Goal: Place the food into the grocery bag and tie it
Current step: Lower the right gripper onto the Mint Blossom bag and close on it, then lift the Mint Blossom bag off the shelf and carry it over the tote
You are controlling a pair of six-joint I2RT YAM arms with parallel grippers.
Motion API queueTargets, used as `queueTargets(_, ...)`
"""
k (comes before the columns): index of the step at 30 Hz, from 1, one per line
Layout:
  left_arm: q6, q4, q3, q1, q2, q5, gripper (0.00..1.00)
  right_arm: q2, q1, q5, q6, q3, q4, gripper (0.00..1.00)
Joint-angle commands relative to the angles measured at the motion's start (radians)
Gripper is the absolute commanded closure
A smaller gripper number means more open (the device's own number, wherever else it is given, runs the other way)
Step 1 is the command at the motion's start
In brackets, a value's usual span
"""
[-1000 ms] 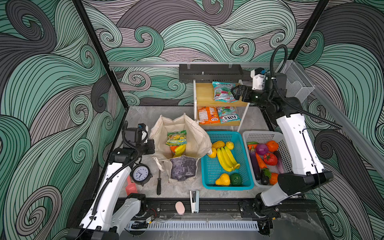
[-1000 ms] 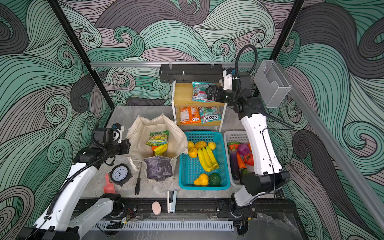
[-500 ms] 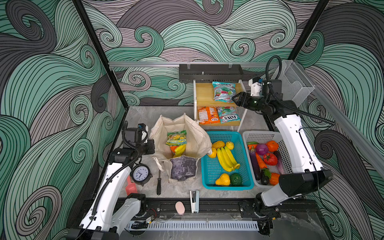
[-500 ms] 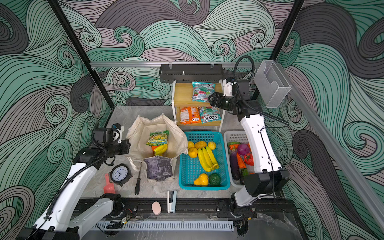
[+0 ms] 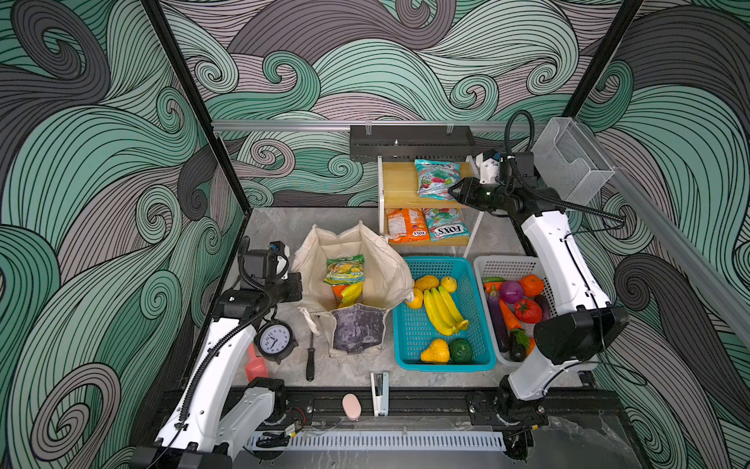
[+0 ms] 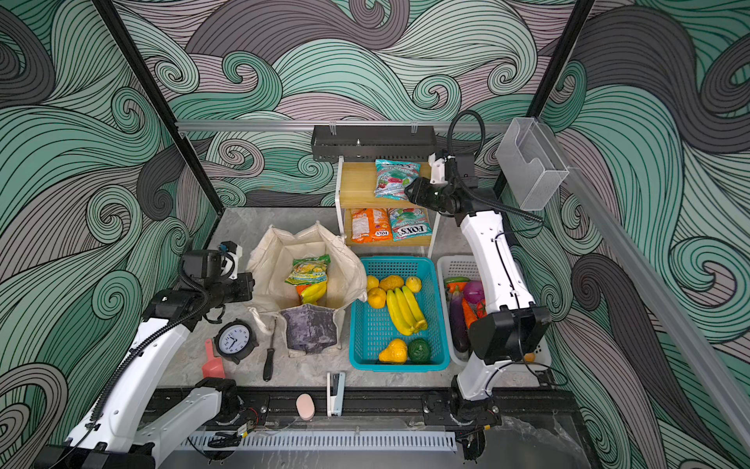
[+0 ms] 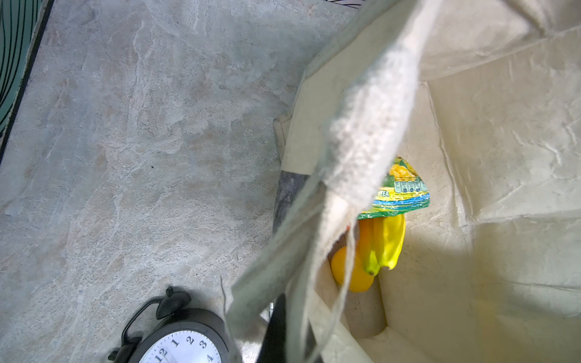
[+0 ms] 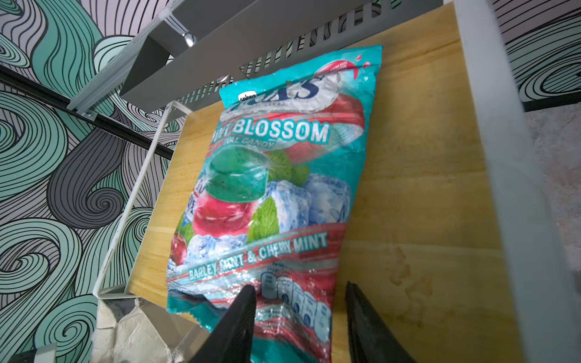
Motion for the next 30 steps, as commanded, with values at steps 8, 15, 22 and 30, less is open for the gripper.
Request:
queueTargets(8, 0.007, -0.001, -0.005, 0.006, 0.005, 0.009, 1.00, -0.016, -0.007, -0.057, 0.012, -0.029, 0.075, 0.90)
queueTargets(15, 0.007, -0.002, -0.003, 0.006, 0.007, 0.012, 1.00, -0.022, -0.017, -0.099, 0.013, -0.008, 0.076, 1.00)
queueTargets(22, 0.007, 0.001, -0.003, 0.006, 0.005, 0.013, 1.00, -0.078, -0.011, -0.212, 0.009, 0.003, 0.114, 1.00)
queueTargets(30, 0.007, 0.002, -0.003, 0.006, 0.007, 0.013, 1.00, -0.116, -0.003, -0.233, -0.027, 0.121, 0.049, 1.00)
